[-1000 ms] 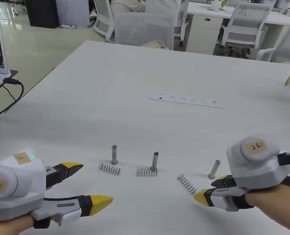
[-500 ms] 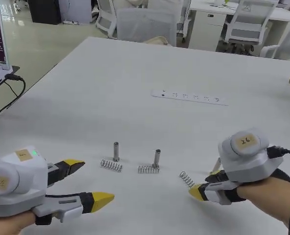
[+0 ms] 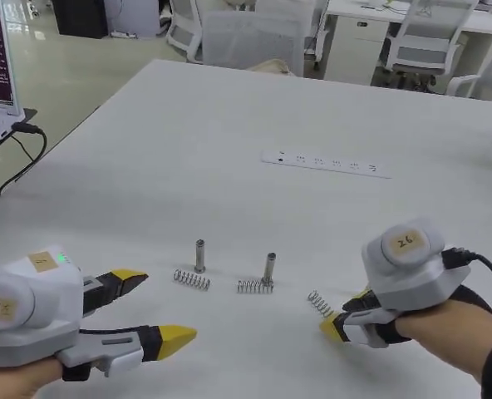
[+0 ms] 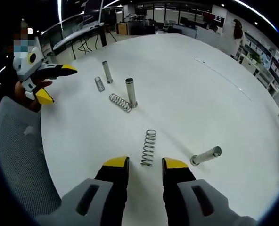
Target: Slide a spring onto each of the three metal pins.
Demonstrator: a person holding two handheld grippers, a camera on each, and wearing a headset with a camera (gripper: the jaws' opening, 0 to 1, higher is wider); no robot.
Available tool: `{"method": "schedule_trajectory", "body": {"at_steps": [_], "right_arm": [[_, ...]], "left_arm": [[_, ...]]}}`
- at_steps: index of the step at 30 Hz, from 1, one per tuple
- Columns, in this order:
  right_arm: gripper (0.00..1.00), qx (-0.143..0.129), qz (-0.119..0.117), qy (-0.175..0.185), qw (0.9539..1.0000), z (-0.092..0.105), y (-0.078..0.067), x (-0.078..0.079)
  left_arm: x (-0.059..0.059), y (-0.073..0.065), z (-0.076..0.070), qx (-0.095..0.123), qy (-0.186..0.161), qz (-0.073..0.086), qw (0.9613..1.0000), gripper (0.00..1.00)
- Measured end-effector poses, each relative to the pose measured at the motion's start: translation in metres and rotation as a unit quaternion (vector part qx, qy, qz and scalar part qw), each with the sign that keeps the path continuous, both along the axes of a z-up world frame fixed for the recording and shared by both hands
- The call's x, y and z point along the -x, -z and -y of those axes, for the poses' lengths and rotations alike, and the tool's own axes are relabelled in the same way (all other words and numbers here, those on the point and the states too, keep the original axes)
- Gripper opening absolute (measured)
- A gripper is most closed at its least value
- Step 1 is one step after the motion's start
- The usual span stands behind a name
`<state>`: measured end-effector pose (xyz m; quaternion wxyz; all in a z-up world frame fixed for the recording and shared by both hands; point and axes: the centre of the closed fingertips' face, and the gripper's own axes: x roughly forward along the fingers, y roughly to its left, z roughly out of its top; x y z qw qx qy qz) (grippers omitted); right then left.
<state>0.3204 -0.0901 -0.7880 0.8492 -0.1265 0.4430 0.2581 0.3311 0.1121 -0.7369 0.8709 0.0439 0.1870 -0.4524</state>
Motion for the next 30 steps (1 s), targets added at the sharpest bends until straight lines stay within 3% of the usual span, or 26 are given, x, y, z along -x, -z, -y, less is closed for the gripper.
{"method": "schedule_trajectory", "body": {"at_steps": [30], "right_arm": [[0.16, 0.025, -0.007, -0.017, 0.9995, -0.0009, 0.0079, 0.0005]], "left_arm": [[0.0014, 0.0015, 0.0017, 0.005, 0.002, -0.004, 1.0000, 0.59]]}}
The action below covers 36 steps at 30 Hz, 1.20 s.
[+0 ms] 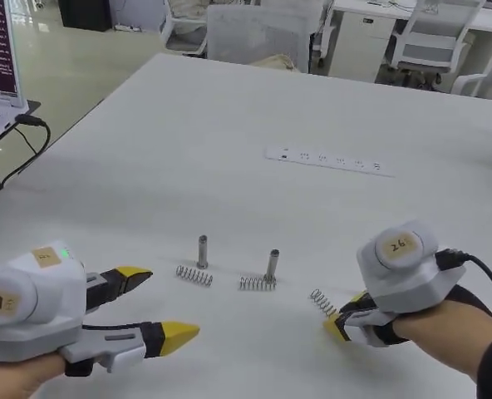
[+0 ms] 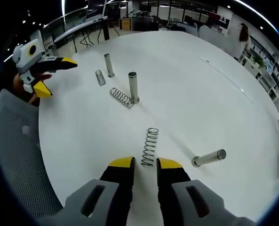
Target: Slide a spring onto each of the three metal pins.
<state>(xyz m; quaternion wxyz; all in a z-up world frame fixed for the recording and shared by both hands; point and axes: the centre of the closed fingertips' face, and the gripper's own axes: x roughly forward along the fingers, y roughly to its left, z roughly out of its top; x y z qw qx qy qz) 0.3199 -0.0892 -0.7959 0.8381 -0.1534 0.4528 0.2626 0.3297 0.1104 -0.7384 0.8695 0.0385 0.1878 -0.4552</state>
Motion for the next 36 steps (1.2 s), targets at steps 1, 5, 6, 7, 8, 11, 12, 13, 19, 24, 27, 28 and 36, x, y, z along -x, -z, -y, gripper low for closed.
{"method": "schedule_trajectory", "body": {"at_steps": [1, 5, 6, 7, 8, 11, 12, 13, 19, 24, 27, 28, 36], "right_arm": [[0.16, 0.002, 0.000, -0.001, 1.0000, 0.0001, 0.0003, 0.0000], [0.14, 0.005, 0.001, -0.004, 1.0000, -0.0001, 0.0015, -0.0005], [0.14, 0.006, 0.002, -0.005, 1.0000, -0.0001, 0.0016, -0.0010], [0.14, 0.005, 0.001, -0.005, 1.0000, -0.0003, 0.0018, -0.0011], [0.14, 0.006, 0.002, -0.005, 1.0000, -0.0002, 0.0016, -0.0013], [0.12, 0.012, 0.005, -0.008, 0.9999, 0.0009, 0.0017, -0.0019], [0.11, 0.014, 0.007, -0.010, 0.9998, 0.0007, 0.0013, -0.0016], [0.11, 0.014, 0.007, -0.009, 0.9998, 0.0005, 0.0011, -0.0014], [0.09, 0.024, 0.010, -0.022, 0.9994, 0.0005, 0.0009, -0.0012], [0.09, 0.027, 0.012, -0.023, 0.9993, 0.0023, 0.0003, -0.0011], [0.09, 0.023, 0.014, -0.021, 0.9994, 0.0028, -0.0020, -0.0015], [0.09, 0.023, 0.015, -0.021, 0.9994, 0.0031, -0.0022, -0.0019], [0.08, 0.017, 0.012, -0.021, 0.9996, 0.0024, -0.0044, 0.0008]], "left_arm": [[-0.0002, 0.0004, -0.0003, 0.000, 0.000, 0.000, 1.0000, 0.59], [-0.0004, 0.0012, -0.0004, 0.001, -0.001, -0.001, 1.0000, 0.59], [-0.0003, 0.0012, -0.0005, 0.001, -0.002, -0.001, 1.0000, 0.59], [-0.0003, 0.0012, -0.0006, 0.001, -0.002, -0.001, 1.0000, 0.59], [-0.0002, 0.0013, -0.0006, 0.000, -0.001, -0.001, 1.0000, 0.59], [-0.0001, 0.0013, -0.0008, 0.000, -0.001, -0.001, 1.0000, 0.58], [-0.0001, 0.0014, -0.0009, 0.000, -0.001, -0.001, 1.0000, 0.58], [0.0001, 0.0012, -0.0010, 0.000, -0.001, -0.001, 1.0000, 0.58], [0.0007, 0.0013, -0.0019, 0.000, -0.001, -0.002, 1.0000, 0.57], [0.0007, 0.0003, -0.0024, 0.001, -0.002, -0.001, 1.0000, 0.57], [0.0012, 0.0001, -0.0019, 0.000, 0.000, 0.000, 1.0000, 0.57], [0.0014, 0.0000, -0.0017, -0.001, 0.000, 0.000, 1.0000, 0.56], [0.0038, 0.0004, 0.0000, -0.005, 0.009, 0.000, 0.9999, 0.55]]}}
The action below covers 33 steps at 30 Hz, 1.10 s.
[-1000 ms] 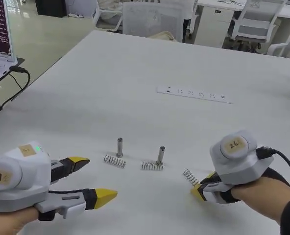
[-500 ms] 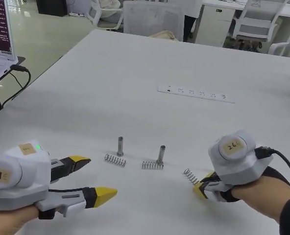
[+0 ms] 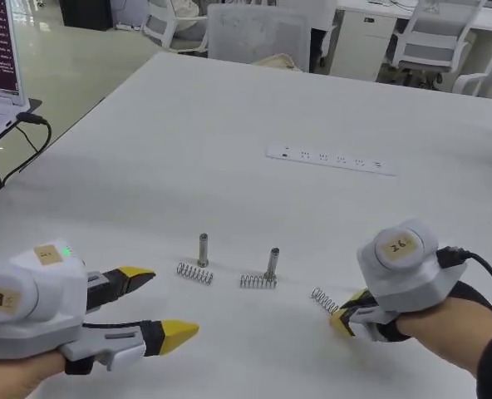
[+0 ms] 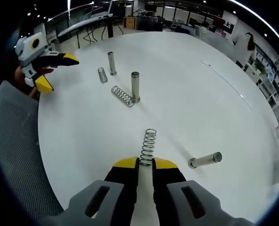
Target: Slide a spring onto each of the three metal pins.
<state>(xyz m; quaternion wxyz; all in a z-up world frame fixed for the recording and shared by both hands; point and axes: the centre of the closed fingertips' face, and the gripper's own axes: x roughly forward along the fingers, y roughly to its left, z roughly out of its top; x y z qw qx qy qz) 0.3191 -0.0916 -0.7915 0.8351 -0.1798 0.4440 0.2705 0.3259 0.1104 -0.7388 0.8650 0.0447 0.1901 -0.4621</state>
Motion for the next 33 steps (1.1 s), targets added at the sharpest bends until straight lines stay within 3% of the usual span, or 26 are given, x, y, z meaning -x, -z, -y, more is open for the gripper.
{"method": "schedule_trajectory", "body": {"at_steps": [13, 33], "right_arm": [[0.08, -0.006, -0.007, -0.008, 0.9999, -0.001, -0.003, 0.006], [0.08, -0.032, 0.001, -0.032, 0.9990, -0.019, -0.027, 0.015]], "left_arm": [[0.005, 0.000, 0.004, -0.004, 0.015, -0.003, 0.9999, 0.52], [0.016, -0.005, 0.014, -0.015, 0.051, 0.001, 0.9986, 0.49]]}}
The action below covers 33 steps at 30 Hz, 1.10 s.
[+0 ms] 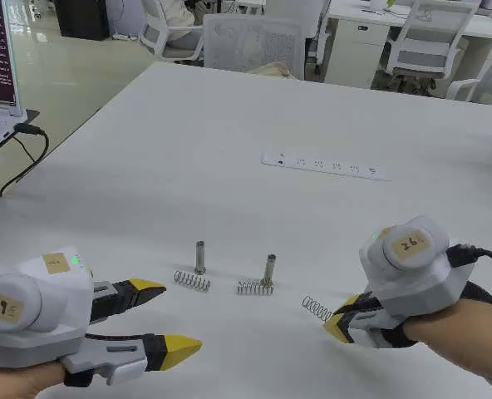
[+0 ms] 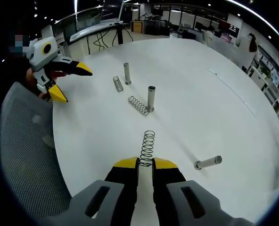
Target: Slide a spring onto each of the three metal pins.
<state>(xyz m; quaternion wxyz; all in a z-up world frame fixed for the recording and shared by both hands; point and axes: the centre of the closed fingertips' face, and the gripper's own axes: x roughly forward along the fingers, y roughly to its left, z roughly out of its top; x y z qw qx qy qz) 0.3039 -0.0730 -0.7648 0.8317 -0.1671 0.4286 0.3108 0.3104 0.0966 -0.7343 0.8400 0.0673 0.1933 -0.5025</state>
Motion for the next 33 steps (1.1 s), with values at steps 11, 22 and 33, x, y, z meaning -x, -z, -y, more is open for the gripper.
{"method": "schedule_trajectory", "body": {"at_steps": [11, 22, 33], "right_arm": [[0.08, -0.016, 0.003, -0.018, 0.9997, -0.015, -0.014, 0.002], [0.08, -0.027, 0.007, -0.042, 0.9987, -0.027, -0.028, 0.004], [0.08, -0.037, 0.008, -0.077, 0.9963, -0.041, -0.041, 0.008]], "left_arm": [[0.002, -0.004, 0.007, -0.006, 0.020, 0.007, 0.9998, 0.49], [0.000, -0.015, 0.019, -0.011, 0.045, 0.021, 0.9987, 0.49], [0.000, -0.022, 0.033, -0.010, 0.073, 0.032, 0.9967, 0.48]]}}
